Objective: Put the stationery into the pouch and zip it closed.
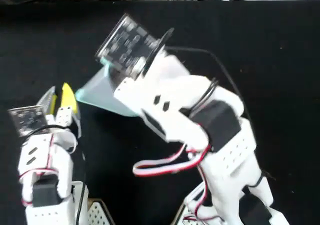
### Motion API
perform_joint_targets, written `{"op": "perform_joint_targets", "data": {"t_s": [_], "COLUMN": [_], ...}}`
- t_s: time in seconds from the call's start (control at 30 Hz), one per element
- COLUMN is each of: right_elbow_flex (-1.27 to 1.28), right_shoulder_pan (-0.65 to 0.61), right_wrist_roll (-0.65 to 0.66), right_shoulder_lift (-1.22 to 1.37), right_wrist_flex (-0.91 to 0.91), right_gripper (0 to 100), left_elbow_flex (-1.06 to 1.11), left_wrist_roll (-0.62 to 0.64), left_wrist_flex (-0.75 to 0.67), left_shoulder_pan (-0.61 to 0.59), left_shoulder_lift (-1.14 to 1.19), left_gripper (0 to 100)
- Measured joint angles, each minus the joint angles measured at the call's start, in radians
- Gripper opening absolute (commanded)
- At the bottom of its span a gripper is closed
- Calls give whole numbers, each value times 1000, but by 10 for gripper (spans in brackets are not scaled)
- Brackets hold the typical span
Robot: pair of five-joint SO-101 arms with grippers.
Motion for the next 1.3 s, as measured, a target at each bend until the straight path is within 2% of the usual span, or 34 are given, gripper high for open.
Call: {"op": "perform_joint_targets", "data": {"t_s": [0.1,0.2,0.37,0.5,0.67,0.8,0.9,1.17,1.3], "right_elbow_flex": [54,101,143,176,181,198,207,232,238], "right_shoulder_pan": [-97,-133,-141,-161,-178,-173,-158,-153,-153], "right_wrist_roll": [55,112,190,245,253,253,253,281,296], "right_shoulder_lift": [-35,-60,-69,-71,-71,-97,-140,-324,-344], "right_wrist_flex": [2,2,9,11,57,86,97,106,106], "right_gripper": [11,11,11,11,11,11,11,11,11], "left_elbow_flex": [-146,-233,-265,-328,-456,-485,-488,-628,-824], "left_wrist_roll": [3,-5,-84,-91,-114,-193,-199,-203,-173], "left_wrist_flex": [149,252,279,321,394,413,456,502,626], "left_shoulder_pan": [-18,-28,-29,-29,-29,-29,-29,-29,5], "left_shoulder_lift": [-6,-15,-9,-9,-9,-9,-3,258,450], "left_gripper": [117,117,118,176,184,184,184,184,184]}}
